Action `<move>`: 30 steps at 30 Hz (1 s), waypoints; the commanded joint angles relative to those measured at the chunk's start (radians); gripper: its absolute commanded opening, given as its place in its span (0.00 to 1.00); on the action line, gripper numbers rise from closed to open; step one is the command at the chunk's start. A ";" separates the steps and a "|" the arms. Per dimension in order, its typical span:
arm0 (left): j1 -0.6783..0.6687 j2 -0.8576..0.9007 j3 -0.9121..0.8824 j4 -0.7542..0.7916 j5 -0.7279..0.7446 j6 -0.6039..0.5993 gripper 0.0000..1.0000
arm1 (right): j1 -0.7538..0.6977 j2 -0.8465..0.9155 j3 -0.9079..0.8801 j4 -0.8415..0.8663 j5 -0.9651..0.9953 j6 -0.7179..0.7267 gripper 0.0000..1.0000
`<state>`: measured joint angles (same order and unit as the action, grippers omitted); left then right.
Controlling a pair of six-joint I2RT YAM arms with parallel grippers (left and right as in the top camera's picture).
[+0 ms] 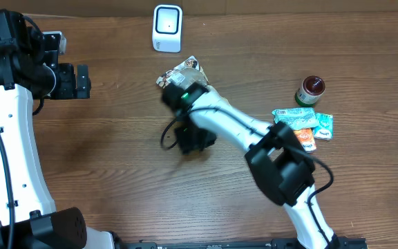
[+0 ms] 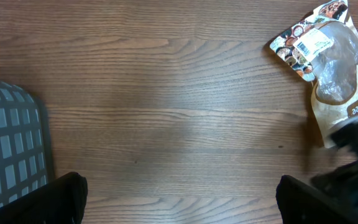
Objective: Scan the item barcode
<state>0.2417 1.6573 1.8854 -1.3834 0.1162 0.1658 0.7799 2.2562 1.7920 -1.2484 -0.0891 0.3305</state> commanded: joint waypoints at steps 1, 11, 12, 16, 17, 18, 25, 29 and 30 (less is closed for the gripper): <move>-0.006 0.005 0.000 0.000 0.000 0.021 1.00 | 0.043 -0.023 0.037 0.008 -0.002 -0.018 0.51; -0.006 0.005 0.000 0.000 -0.001 0.021 1.00 | -0.129 -0.074 0.322 -0.117 -0.006 -0.159 0.62; -0.006 0.005 0.000 0.000 0.000 0.021 1.00 | -0.162 -0.074 0.330 -0.107 -0.023 -0.200 0.72; -0.006 0.005 0.000 0.000 0.000 0.021 1.00 | -0.295 -0.066 0.298 -0.027 -0.179 -0.392 0.82; -0.006 0.005 0.000 0.000 0.000 0.021 1.00 | -0.327 -0.061 0.283 -0.003 -0.224 -0.432 0.82; -0.006 0.005 0.000 0.000 0.000 0.021 1.00 | -0.351 -0.054 0.272 0.016 -0.264 -0.462 0.84; -0.006 0.005 0.000 0.000 0.000 0.021 1.00 | -0.479 0.056 0.211 0.166 -0.480 -0.519 0.84; -0.006 0.005 0.000 0.000 0.000 0.021 1.00 | -0.501 0.120 0.211 0.201 -0.538 -0.518 0.82; -0.006 0.005 0.000 0.000 0.000 0.021 1.00 | -0.502 0.138 0.211 0.208 -0.541 -0.518 0.79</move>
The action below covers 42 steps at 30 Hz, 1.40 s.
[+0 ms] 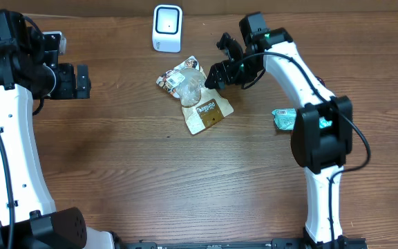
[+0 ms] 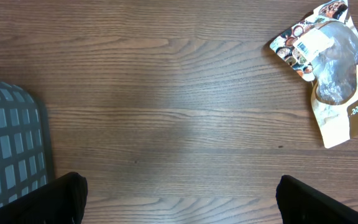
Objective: Scan the item barcode
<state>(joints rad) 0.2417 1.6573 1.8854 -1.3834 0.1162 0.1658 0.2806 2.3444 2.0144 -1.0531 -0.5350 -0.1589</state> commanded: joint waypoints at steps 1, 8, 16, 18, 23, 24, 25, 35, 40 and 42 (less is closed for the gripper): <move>-0.006 0.005 0.000 0.000 0.000 0.021 1.00 | -0.002 0.057 -0.011 0.013 -0.095 -0.029 0.78; -0.006 0.005 0.000 0.000 0.000 0.021 1.00 | 0.010 0.119 -0.013 -0.005 -0.096 -0.025 0.50; -0.006 0.005 0.000 0.000 0.000 0.021 1.00 | 0.047 0.119 -0.014 -0.122 -0.095 -0.026 0.19; -0.006 0.005 0.000 0.000 -0.001 0.021 1.00 | 0.056 0.119 -0.014 -0.147 -0.096 -0.026 0.12; -0.006 0.005 0.000 0.000 0.000 0.021 0.99 | 0.086 0.114 -0.011 -0.208 -0.095 -0.027 0.08; -0.006 0.005 0.000 0.000 -0.001 0.021 1.00 | 0.093 0.109 -0.010 -0.222 -0.095 -0.030 0.08; -0.006 0.005 0.000 0.000 0.000 0.021 1.00 | 0.101 0.101 -0.010 -0.237 -0.095 -0.032 0.08; -0.006 0.005 0.000 0.000 -0.001 0.021 1.00 | 0.185 -0.040 -0.010 -0.347 -0.087 -0.024 0.32; -0.006 0.005 0.000 0.000 0.000 0.021 1.00 | 0.166 -0.130 -0.010 -0.320 -0.012 0.071 0.49; -0.006 0.005 0.000 0.000 0.000 0.021 1.00 | 0.147 -0.139 -0.010 -0.297 0.047 0.140 0.57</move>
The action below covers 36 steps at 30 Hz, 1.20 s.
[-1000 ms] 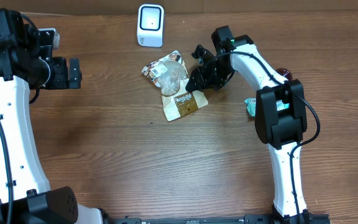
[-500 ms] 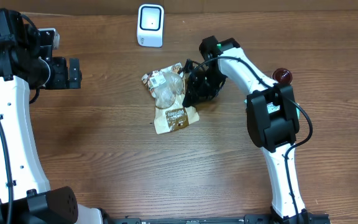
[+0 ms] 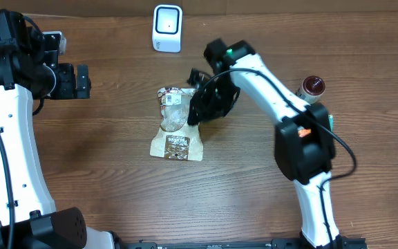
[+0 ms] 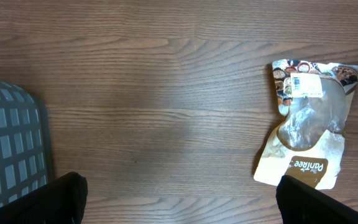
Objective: Scan the item barcode
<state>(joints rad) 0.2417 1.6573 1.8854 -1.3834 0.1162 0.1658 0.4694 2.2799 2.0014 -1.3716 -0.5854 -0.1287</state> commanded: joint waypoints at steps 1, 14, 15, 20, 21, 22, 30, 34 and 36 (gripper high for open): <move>-0.006 0.005 0.000 0.000 0.000 0.021 1.00 | -0.052 -0.074 0.003 0.029 0.104 0.137 0.59; -0.006 0.005 0.000 0.000 0.000 0.021 1.00 | -0.056 -0.056 -0.217 0.270 0.016 0.391 0.58; -0.006 0.005 0.000 0.000 0.000 0.021 1.00 | -0.051 -0.056 -0.241 0.302 0.003 0.393 0.58; -0.006 0.005 0.000 0.000 -0.001 0.021 1.00 | -0.038 -0.056 -0.335 0.443 -0.031 0.461 0.58; -0.006 0.005 0.000 0.002 0.007 0.021 1.00 | -0.037 -0.056 -0.355 0.478 -0.035 0.488 0.58; -0.006 0.005 0.000 0.003 0.013 0.019 1.00 | -0.037 -0.056 -0.371 0.505 -0.045 0.504 0.58; -0.007 0.005 0.000 0.043 0.294 -0.152 1.00 | -0.037 -0.056 -0.500 0.720 -0.075 0.616 0.52; -0.050 0.027 -0.025 0.039 0.438 -0.139 1.00 | -0.037 -0.056 -0.510 0.747 -0.076 0.617 0.50; -0.082 0.039 -0.061 0.039 0.433 -0.140 0.80 | -0.037 -0.056 -0.510 0.755 -0.079 0.627 0.47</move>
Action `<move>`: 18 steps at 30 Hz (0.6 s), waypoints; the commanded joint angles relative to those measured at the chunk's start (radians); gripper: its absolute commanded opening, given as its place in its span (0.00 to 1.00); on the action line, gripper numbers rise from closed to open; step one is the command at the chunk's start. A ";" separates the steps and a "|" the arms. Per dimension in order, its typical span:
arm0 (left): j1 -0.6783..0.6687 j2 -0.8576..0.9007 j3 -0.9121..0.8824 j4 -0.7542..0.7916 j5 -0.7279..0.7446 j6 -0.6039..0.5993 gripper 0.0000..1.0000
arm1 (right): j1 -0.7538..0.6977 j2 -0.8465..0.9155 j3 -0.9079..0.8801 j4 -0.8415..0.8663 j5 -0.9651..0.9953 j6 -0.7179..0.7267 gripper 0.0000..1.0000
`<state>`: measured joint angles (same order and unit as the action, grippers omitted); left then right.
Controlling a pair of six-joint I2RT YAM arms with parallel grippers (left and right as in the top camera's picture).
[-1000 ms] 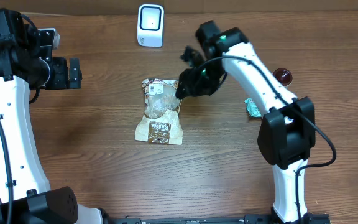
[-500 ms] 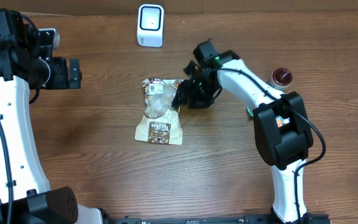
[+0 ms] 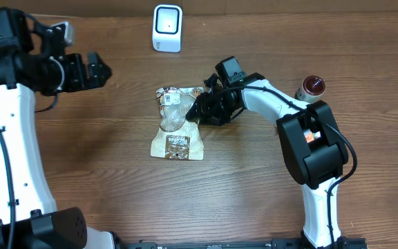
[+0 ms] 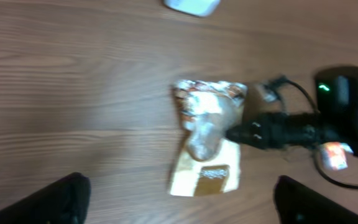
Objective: Scan the item barcode
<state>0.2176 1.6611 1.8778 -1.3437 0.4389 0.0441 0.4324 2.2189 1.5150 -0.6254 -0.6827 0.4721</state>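
The snack pouch (image 3: 177, 123) lies flat on the table with its barcode end toward the white scanner (image 3: 167, 28) at the far edge. My right gripper (image 3: 199, 111) lies low at the pouch's right edge, touching it. In the blurred left wrist view it is a dark narrow tip (image 4: 238, 132) against the pouch (image 4: 207, 134), and its jaws cannot be made out. My left gripper (image 3: 97, 69) hovers far to the left, open and empty, with its fingertips (image 4: 55, 199) wide apart. The scanner (image 4: 192, 5) shows at the top of that view.
A green can with a red lid (image 3: 310, 88) stands at the right, behind the right arm. The left arm's white base (image 3: 5, 152) fills the left side of the table.
My left gripper has moved right toward the middle, so its view now takes in the pouch, the scanner and the right gripper. The right gripper has come down to the pouch's right edge. The pouch lies unmoved.
First my right arm covered the pouch at mid-table. Then the pouch lay slanted below the scanner with the right gripper at its right. Later it lay straight, further left and nearer, with its barcode end toward the scanner. Now the right gripper touches its edge.
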 commanded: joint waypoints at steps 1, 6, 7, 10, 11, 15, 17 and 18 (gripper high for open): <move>-0.076 0.042 -0.082 0.008 0.111 -0.027 0.60 | 0.000 0.005 -0.023 0.012 0.015 0.026 0.46; -0.163 0.073 -0.290 0.149 0.113 -0.163 0.12 | 0.000 0.005 -0.023 0.014 0.014 0.026 0.46; -0.182 0.077 -0.336 0.196 0.113 -0.194 0.08 | 0.000 0.005 -0.023 0.014 0.014 0.026 0.46; -0.235 0.084 -0.455 0.355 0.113 -0.267 0.04 | 0.000 0.005 -0.023 0.011 0.006 0.026 0.46; -0.256 0.084 -0.500 0.426 0.112 -0.296 0.04 | 0.000 0.005 -0.023 0.010 0.007 0.026 0.46; -0.317 0.084 -0.617 0.611 0.072 -0.347 0.04 | 0.000 0.005 -0.023 0.007 0.007 0.026 0.45; -0.338 0.084 -0.656 0.657 0.011 -0.384 0.04 | 0.000 0.005 -0.023 0.000 0.007 0.026 0.45; -0.347 0.084 -0.673 0.679 -0.018 -0.393 0.04 | 0.000 0.005 -0.023 -0.004 0.007 0.026 0.45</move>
<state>-0.1070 1.7527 1.2533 -0.7040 0.5053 -0.2611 0.4328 2.2189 1.5108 -0.6209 -0.6853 0.4950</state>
